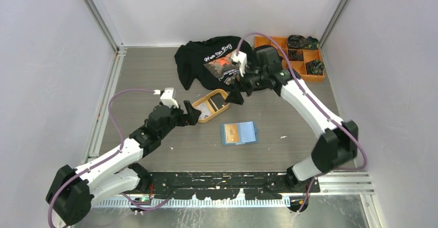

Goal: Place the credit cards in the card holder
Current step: Pick up the credit card from the storage box.

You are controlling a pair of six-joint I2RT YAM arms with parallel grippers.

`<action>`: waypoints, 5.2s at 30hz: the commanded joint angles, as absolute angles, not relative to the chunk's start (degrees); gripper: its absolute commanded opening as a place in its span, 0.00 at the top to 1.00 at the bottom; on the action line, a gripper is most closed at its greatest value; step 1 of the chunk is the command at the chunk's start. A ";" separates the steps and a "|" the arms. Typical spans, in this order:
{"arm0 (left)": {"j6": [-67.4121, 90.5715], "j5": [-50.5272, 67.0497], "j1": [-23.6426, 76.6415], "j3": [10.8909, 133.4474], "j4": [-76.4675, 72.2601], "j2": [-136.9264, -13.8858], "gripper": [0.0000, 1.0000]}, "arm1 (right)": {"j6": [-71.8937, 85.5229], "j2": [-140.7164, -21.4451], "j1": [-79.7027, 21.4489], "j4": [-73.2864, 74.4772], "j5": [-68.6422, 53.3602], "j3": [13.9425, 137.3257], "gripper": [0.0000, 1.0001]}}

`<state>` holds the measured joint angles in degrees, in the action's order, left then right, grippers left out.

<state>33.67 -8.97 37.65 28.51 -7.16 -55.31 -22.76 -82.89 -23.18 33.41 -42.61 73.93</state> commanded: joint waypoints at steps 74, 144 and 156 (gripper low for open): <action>47.40 12.94 24.52 23.62 -29.36 -76.61 0.71 | 29.47 -127.70 -35.58 27.65 -44.18 98.95 0.65; 45.29 11.43 24.48 15.21 -8.95 -47.01 0.67 | 23.64 -127.18 -31.52 34.72 -47.04 101.35 0.68; 46.00 11.95 24.50 14.69 -7.74 -44.65 0.67 | 23.00 -126.17 -29.70 35.27 -46.11 99.95 0.74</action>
